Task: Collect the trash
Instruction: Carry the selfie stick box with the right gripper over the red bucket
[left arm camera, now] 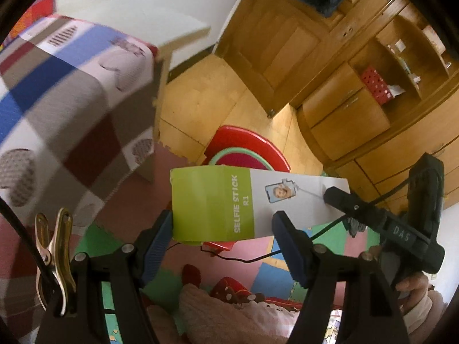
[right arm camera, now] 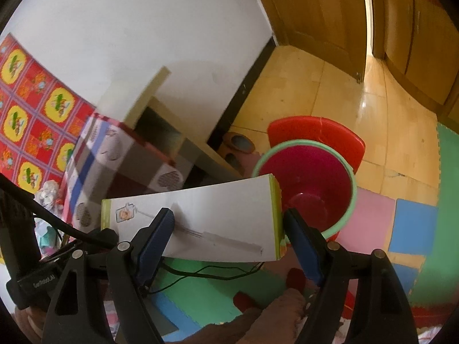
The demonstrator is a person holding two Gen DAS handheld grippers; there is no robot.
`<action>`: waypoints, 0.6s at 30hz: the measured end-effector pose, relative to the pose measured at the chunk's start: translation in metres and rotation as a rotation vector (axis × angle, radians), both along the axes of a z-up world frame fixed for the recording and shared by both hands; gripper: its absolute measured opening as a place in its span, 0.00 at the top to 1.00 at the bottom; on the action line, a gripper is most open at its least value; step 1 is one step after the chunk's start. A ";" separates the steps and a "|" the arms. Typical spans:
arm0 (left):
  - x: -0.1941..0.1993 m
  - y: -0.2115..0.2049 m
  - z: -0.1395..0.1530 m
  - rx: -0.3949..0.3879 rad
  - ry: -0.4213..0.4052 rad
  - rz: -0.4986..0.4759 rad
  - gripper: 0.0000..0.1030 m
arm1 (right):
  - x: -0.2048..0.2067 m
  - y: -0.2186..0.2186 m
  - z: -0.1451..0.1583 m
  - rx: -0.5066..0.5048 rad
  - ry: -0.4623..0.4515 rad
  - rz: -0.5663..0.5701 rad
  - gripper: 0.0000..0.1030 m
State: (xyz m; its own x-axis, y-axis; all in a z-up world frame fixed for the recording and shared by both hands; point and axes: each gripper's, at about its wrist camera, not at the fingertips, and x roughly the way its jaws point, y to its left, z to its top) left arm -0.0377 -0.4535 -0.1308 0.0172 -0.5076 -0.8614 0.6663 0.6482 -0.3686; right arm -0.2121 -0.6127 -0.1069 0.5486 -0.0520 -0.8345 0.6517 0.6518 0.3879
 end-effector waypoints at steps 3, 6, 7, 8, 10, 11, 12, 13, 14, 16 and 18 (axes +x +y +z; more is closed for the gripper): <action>-0.003 -0.016 -0.020 0.021 0.019 -0.001 0.28 | -0.001 -0.020 -0.020 0.011 0.016 0.004 0.22; -0.003 -0.029 -0.041 0.034 0.031 -0.005 0.28 | -0.001 -0.038 -0.041 0.032 0.025 0.009 0.22; -0.003 -0.033 -0.047 0.035 0.035 -0.009 0.28 | 0.000 -0.044 -0.049 0.041 0.026 0.011 0.22; -0.002 -0.037 -0.055 0.042 0.035 -0.008 0.28 | 0.001 -0.048 -0.055 0.045 0.027 0.013 0.22; 0.001 -0.043 -0.070 0.052 0.040 -0.005 0.28 | 0.004 -0.058 -0.070 0.056 0.031 0.022 0.22; 0.002 -0.044 -0.075 0.055 0.042 0.001 0.28 | 0.006 -0.063 -0.078 0.066 0.032 0.020 0.22; 0.003 -0.047 -0.082 0.058 0.044 0.005 0.28 | 0.006 -0.067 -0.084 0.072 0.032 0.018 0.22; 0.004 -0.050 -0.088 0.062 0.045 0.007 0.28 | 0.007 -0.070 -0.091 0.078 0.032 0.018 0.22; 0.004 -0.053 -0.097 0.067 0.045 0.008 0.28 | 0.008 -0.074 -0.099 0.083 0.032 0.019 0.22; 0.005 -0.059 -0.112 0.079 0.034 0.014 0.28 | 0.010 -0.082 -0.115 0.091 0.035 0.021 0.22; 0.006 -0.063 -0.125 0.082 0.029 0.021 0.28 | 0.011 -0.087 -0.129 0.096 0.044 0.026 0.22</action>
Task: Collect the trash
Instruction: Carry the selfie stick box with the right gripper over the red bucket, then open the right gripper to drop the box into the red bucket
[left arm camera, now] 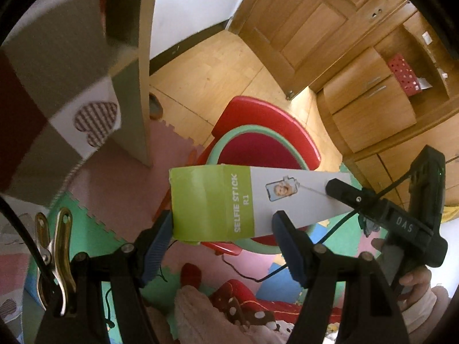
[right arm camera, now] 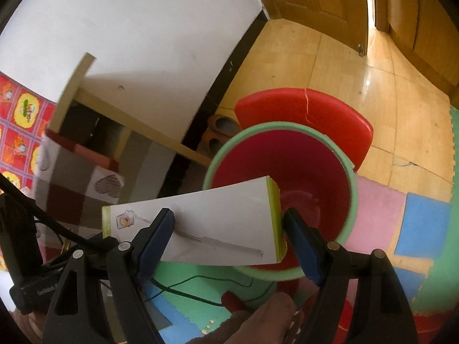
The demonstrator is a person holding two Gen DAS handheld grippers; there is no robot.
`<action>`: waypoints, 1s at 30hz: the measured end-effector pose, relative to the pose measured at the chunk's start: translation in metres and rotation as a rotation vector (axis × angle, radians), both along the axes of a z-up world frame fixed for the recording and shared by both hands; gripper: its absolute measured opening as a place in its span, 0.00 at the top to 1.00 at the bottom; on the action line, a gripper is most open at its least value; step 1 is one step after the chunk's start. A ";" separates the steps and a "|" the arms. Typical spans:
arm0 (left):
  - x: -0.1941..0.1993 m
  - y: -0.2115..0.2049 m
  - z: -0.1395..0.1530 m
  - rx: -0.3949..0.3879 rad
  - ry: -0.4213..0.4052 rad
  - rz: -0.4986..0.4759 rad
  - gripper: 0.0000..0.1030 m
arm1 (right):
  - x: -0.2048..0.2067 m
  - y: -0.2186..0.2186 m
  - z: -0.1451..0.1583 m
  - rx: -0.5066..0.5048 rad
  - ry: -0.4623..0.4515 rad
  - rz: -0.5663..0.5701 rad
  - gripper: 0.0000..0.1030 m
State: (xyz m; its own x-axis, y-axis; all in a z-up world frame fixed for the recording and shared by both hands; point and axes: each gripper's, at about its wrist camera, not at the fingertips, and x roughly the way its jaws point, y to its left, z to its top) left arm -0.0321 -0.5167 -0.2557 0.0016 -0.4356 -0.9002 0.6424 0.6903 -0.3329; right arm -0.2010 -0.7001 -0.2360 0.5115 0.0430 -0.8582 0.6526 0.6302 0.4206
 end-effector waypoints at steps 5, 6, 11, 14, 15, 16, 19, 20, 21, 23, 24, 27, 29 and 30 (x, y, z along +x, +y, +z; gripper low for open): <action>0.005 -0.008 -0.029 0.026 0.019 0.003 0.29 | 0.002 -0.010 -0.029 0.020 0.027 0.003 0.23; 0.006 -0.009 -0.033 0.031 0.028 0.006 0.30 | 0.002 -0.012 -0.035 0.025 0.037 0.004 0.23; 0.008 -0.010 -0.050 0.060 0.055 0.006 0.35 | 0.005 -0.015 -0.052 -0.002 0.078 0.024 0.23; 0.003 -0.012 -0.052 0.070 0.056 -0.006 0.35 | 0.006 -0.015 -0.057 -0.031 0.112 0.042 0.23; 0.002 -0.013 -0.052 0.071 0.056 -0.010 0.35 | 0.006 -0.015 -0.057 -0.042 0.121 0.046 0.23; 0.002 -0.014 -0.053 0.072 0.052 -0.014 0.35 | 0.006 -0.015 -0.057 -0.059 0.132 0.050 0.23; 0.002 -0.015 -0.052 0.069 0.047 -0.030 0.36 | 0.004 -0.016 -0.056 -0.095 0.149 0.053 0.23; 0.002 -0.016 -0.052 0.069 0.046 -0.034 0.36 | 0.004 -0.016 -0.055 -0.103 0.151 0.054 0.23; 0.002 -0.015 -0.052 0.069 0.044 -0.038 0.36 | 0.004 -0.015 -0.055 -0.118 0.154 0.055 0.23; 0.001 -0.017 -0.053 0.074 0.045 -0.044 0.36 | 0.005 -0.015 -0.053 -0.137 0.158 0.063 0.23; 0.000 -0.017 -0.053 0.075 0.045 -0.046 0.36 | 0.005 -0.015 -0.052 -0.147 0.160 0.068 0.23; 0.000 -0.019 -0.053 0.080 0.048 -0.046 0.36 | 0.007 -0.014 -0.048 -0.176 0.163 0.081 0.23; -0.001 -0.020 -0.050 0.078 0.047 -0.050 0.36 | 0.007 -0.014 -0.047 -0.175 0.164 0.085 0.23; -0.002 -0.021 -0.049 0.077 0.044 -0.055 0.36 | 0.007 -0.013 -0.046 -0.170 0.163 0.085 0.23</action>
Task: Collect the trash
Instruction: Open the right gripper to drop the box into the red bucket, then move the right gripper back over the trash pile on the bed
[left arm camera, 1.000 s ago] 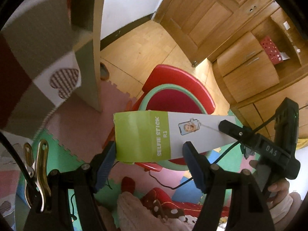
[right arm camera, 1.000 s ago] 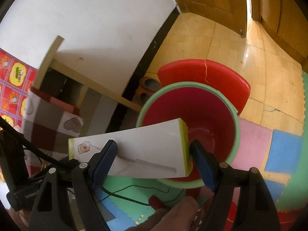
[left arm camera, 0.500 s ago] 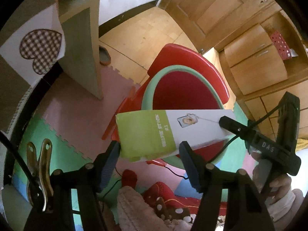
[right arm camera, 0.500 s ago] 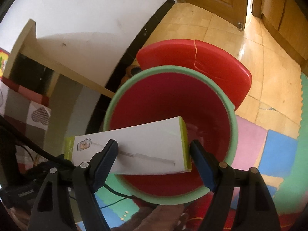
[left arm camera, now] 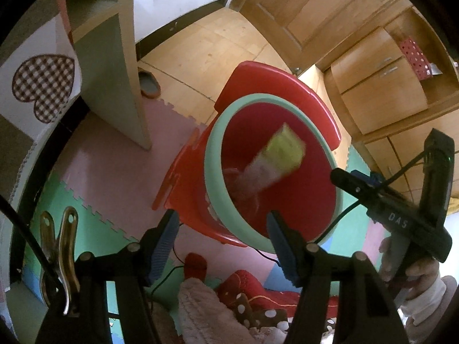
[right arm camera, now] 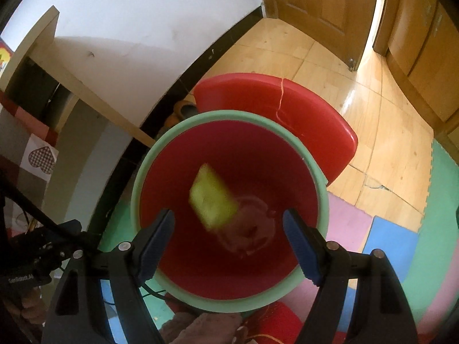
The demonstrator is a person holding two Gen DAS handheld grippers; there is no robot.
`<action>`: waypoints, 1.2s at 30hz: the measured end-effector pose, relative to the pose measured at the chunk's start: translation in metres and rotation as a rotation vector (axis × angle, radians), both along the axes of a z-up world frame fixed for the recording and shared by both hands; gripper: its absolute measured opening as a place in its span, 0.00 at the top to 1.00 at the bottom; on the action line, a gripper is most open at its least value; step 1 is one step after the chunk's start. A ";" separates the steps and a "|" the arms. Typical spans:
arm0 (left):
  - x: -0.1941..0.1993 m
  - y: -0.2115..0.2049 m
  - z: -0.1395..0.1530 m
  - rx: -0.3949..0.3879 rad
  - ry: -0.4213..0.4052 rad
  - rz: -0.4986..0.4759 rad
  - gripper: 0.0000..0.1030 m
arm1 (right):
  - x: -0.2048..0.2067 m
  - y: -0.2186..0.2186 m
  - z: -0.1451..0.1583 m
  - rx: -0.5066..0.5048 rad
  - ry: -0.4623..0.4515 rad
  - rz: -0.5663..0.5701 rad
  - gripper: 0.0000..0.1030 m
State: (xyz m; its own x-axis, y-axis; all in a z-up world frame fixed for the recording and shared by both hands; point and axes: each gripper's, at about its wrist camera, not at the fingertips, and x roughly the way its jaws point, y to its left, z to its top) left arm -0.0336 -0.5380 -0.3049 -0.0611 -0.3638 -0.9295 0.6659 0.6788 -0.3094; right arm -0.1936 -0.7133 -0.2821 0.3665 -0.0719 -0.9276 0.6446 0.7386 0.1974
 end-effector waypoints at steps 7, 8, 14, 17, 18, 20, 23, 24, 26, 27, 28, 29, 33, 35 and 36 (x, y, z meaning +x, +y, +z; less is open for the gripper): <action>-0.004 -0.007 0.016 -0.008 -0.040 -0.037 0.36 | -0.001 0.007 0.013 0.011 -0.010 0.002 0.23; -0.005 -0.008 0.019 -0.008 -0.046 -0.042 0.36 | -0.002 0.009 0.015 0.015 -0.013 0.002 0.23; -0.012 -0.010 0.039 -0.007 -0.064 -0.068 0.36 | -0.004 0.023 0.034 0.002 -0.025 0.008 0.23; -0.016 -0.012 0.049 -0.010 -0.068 -0.073 0.35 | -0.006 0.032 0.048 -0.010 -0.034 0.013 0.23; -0.016 -0.012 0.053 -0.013 -0.070 -0.075 0.35 | -0.007 0.033 0.051 -0.010 -0.036 0.012 0.23; -0.020 -0.011 0.062 -0.021 -0.074 -0.080 0.35 | -0.010 0.039 0.061 -0.011 -0.045 0.008 0.23; -0.024 -0.010 0.076 -0.034 -0.084 -0.088 0.35 | -0.013 0.046 0.075 -0.022 -0.057 0.002 0.23; -0.025 -0.009 0.079 -0.036 -0.088 -0.092 0.35 | -0.014 0.049 0.081 -0.025 -0.061 0.000 0.23; -0.026 -0.006 0.089 -0.042 -0.096 -0.093 0.35 | -0.015 0.052 0.089 -0.027 -0.070 -0.005 0.23; -0.026 -0.003 0.093 -0.044 -0.098 -0.093 0.35 | -0.015 0.053 0.093 -0.027 -0.076 -0.007 0.23; -0.027 -0.002 0.096 -0.045 -0.102 -0.093 0.35 | -0.016 0.055 0.098 -0.030 -0.084 -0.008 0.23; -0.027 0.001 0.099 -0.045 -0.106 -0.093 0.35 | -0.016 0.056 0.102 -0.033 -0.091 -0.007 0.23; -0.027 0.014 0.116 -0.047 -0.120 -0.079 0.35 | -0.015 0.066 0.120 -0.041 -0.112 0.002 0.23; -0.025 0.021 0.126 -0.056 -0.118 -0.065 0.35 | -0.013 0.072 0.129 -0.043 -0.121 0.011 0.23; -0.024 0.026 0.132 -0.060 -0.117 -0.054 0.35 | -0.012 0.076 0.134 -0.047 -0.126 0.019 0.23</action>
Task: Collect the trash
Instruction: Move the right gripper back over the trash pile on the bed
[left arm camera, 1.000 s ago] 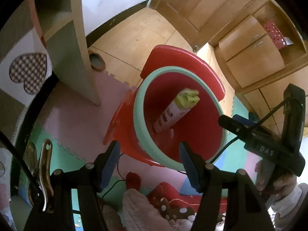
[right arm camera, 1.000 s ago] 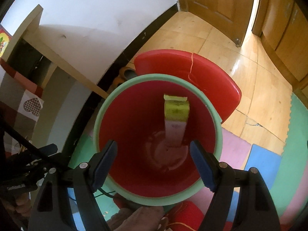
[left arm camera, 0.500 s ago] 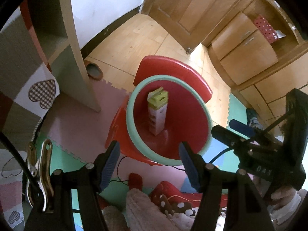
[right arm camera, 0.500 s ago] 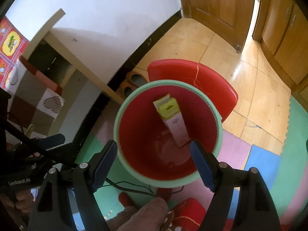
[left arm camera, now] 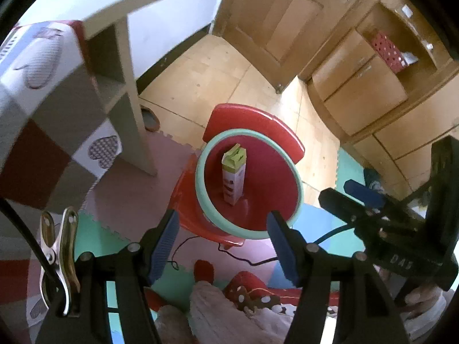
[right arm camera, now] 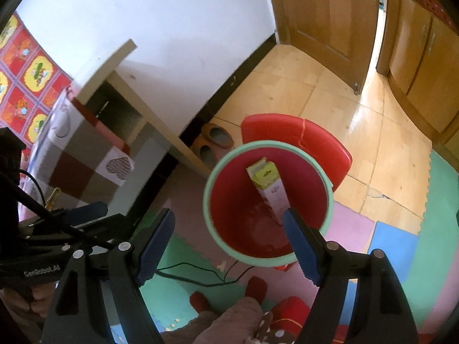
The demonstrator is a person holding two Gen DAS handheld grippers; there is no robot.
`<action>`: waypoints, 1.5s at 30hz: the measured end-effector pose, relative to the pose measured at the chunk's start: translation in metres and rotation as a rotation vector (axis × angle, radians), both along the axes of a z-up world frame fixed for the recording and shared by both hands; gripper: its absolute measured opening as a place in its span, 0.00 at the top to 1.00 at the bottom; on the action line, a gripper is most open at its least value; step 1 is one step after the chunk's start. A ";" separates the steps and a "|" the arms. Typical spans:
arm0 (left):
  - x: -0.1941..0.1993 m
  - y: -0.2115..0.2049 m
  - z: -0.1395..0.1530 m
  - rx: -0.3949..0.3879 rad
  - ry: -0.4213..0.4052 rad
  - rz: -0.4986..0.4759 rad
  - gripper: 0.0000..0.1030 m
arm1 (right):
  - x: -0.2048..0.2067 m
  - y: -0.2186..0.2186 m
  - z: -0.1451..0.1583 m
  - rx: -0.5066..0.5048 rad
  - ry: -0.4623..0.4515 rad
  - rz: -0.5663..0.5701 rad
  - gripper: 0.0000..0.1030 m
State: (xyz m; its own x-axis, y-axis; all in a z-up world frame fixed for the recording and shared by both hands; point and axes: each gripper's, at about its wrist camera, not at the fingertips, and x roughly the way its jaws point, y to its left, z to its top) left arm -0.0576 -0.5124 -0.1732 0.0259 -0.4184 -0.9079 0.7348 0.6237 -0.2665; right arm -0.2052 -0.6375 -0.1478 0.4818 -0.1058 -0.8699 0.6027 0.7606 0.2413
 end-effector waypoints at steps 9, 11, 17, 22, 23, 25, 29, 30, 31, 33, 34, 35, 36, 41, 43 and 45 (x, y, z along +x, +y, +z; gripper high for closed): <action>0.011 0.041 0.043 -0.030 -0.043 0.067 0.35 | 0.017 0.041 0.044 -0.019 -0.047 0.078 0.23; 0.014 0.054 0.053 -0.032 -0.048 0.089 0.35 | 0.022 0.051 0.052 -0.016 -0.056 0.094 0.23; 0.022 0.089 0.078 -0.042 -0.073 0.153 0.35 | 0.038 0.081 0.076 -0.027 -0.084 0.151 0.23; 0.032 0.124 0.097 -0.052 -0.090 0.210 0.35 | 0.055 0.113 0.093 -0.030 -0.105 0.209 0.23; 0.034 0.132 0.100 -0.051 -0.097 0.224 0.35 | 0.058 0.118 0.095 -0.030 -0.108 0.218 0.23; 0.039 0.146 0.106 -0.035 -0.116 0.255 0.35 | 0.066 0.133 0.100 -0.030 -0.114 0.244 0.23; 0.049 0.174 0.115 -0.024 -0.132 0.310 0.35 | 0.081 0.159 0.103 -0.043 -0.109 0.280 0.23; 0.052 0.181 0.116 -0.025 -0.133 0.321 0.35 | 0.084 0.164 0.103 -0.040 -0.111 0.285 0.23; 0.055 0.189 0.119 -0.027 -0.134 0.331 0.35 | 0.088 0.170 0.105 -0.036 -0.115 0.293 0.23; 0.060 0.209 0.123 -0.029 -0.139 0.352 0.35 | 0.095 0.185 0.108 -0.033 -0.121 0.310 0.23; 0.062 0.217 0.125 -0.031 -0.142 0.361 0.35 | 0.097 0.190 0.109 -0.035 -0.123 0.317 0.23; 0.064 0.224 0.126 -0.032 -0.145 0.367 0.35 | 0.100 0.197 0.110 -0.037 -0.124 0.324 0.23; 0.065 0.231 0.128 -0.032 -0.149 0.374 0.35 | 0.103 0.204 0.111 -0.037 -0.126 0.332 0.23; 0.071 0.269 0.137 -0.029 -0.175 0.412 0.35 | 0.118 0.236 0.114 -0.023 -0.140 0.370 0.23; 0.073 0.282 0.140 -0.025 -0.184 0.432 0.35 | 0.125 0.251 0.114 -0.013 -0.146 0.392 0.23; 0.075 0.298 0.143 -0.023 -0.186 0.464 0.35 | 0.133 0.265 0.114 -0.006 -0.144 0.424 0.23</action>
